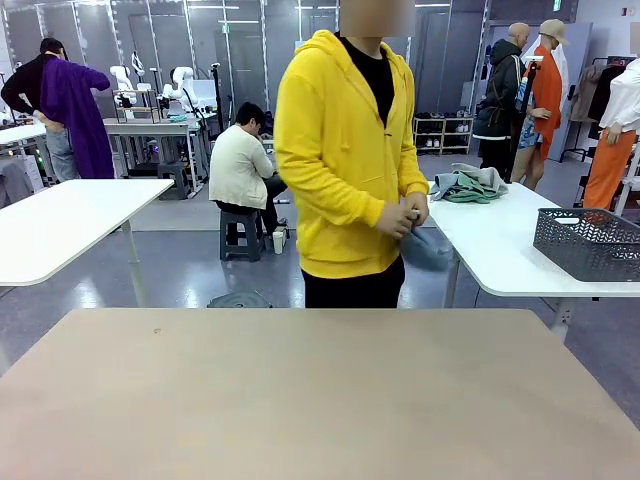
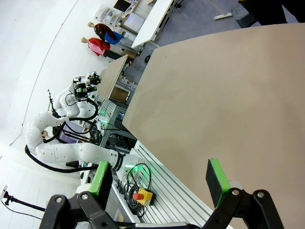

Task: Fold the towels and place them in the basket.
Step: When a person lays out a Towel with hook on the table, fold it in half twice.

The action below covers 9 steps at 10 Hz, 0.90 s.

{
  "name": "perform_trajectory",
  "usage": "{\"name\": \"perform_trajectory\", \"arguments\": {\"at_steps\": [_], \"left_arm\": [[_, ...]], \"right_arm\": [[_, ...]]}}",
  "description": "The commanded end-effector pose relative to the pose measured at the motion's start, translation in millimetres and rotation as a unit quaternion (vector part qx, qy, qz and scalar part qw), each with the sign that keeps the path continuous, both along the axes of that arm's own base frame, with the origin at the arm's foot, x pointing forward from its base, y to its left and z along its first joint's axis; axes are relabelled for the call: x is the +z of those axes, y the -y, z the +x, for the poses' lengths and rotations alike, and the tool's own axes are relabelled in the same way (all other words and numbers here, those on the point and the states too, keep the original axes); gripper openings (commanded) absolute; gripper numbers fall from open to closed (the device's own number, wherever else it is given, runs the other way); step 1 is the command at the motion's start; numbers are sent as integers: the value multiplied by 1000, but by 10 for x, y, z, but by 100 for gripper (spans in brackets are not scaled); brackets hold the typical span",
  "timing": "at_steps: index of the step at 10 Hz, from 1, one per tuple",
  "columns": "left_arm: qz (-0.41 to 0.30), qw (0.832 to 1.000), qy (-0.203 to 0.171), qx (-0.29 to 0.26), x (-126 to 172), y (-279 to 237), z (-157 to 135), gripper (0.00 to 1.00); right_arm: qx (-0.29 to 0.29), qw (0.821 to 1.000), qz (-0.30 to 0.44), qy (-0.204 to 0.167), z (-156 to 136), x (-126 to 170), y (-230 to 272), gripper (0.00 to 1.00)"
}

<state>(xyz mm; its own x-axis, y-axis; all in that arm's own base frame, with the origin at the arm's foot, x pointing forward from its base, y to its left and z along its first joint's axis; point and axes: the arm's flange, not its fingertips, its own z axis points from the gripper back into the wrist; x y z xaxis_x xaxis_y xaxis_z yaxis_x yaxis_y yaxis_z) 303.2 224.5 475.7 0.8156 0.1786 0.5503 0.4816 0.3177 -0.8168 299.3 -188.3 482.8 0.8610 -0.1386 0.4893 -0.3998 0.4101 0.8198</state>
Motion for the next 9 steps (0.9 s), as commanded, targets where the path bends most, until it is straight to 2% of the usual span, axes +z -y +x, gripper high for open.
{"name": "perform_trajectory", "arguments": {"at_steps": [1,9], "left_arm": [[-6,1000,4,-5,3,-8,-5,100],[-6,1000,4,-5,3,-8,-5,100]], "right_arm": [[2,1000,0,7,-5,2,9,100],[2,1000,0,7,-5,2,9,100]]}}
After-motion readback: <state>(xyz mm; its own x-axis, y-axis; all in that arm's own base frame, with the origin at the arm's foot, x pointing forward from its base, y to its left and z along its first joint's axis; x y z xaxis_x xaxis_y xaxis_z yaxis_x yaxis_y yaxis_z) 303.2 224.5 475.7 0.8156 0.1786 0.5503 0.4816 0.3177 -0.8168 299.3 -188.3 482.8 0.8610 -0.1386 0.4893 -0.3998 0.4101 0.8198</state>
